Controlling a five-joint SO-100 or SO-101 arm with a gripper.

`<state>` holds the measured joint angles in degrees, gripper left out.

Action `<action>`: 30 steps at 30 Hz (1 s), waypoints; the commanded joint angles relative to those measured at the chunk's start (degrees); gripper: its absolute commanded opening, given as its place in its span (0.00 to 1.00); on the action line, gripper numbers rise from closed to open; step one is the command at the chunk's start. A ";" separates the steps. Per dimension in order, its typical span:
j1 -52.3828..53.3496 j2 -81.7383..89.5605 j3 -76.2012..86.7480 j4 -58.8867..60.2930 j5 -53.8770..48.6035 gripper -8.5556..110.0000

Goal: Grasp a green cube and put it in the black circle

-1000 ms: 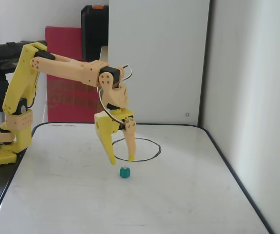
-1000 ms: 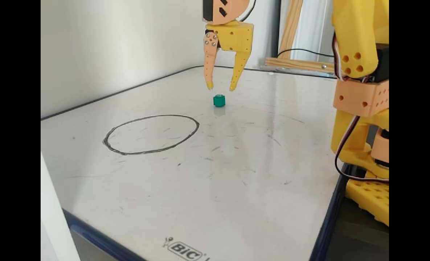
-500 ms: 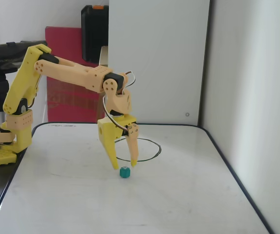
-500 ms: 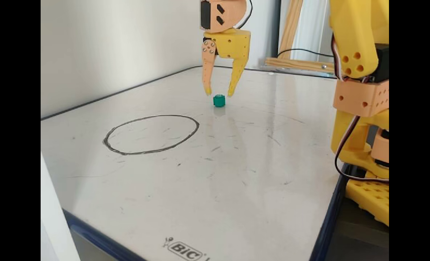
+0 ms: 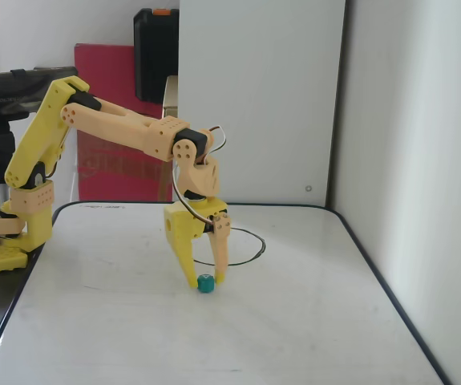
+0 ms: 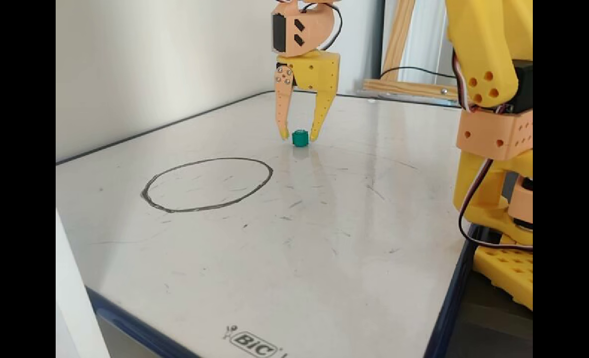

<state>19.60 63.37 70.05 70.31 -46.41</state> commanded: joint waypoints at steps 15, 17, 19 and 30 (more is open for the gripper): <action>-2.64 5.54 -11.51 6.50 5.01 0.07; -5.01 8.61 -12.30 8.79 6.42 0.07; -8.26 11.78 -12.66 10.90 8.26 0.07; -28.65 15.91 -11.07 11.69 21.09 0.07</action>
<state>-6.77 78.31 59.59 83.06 -26.98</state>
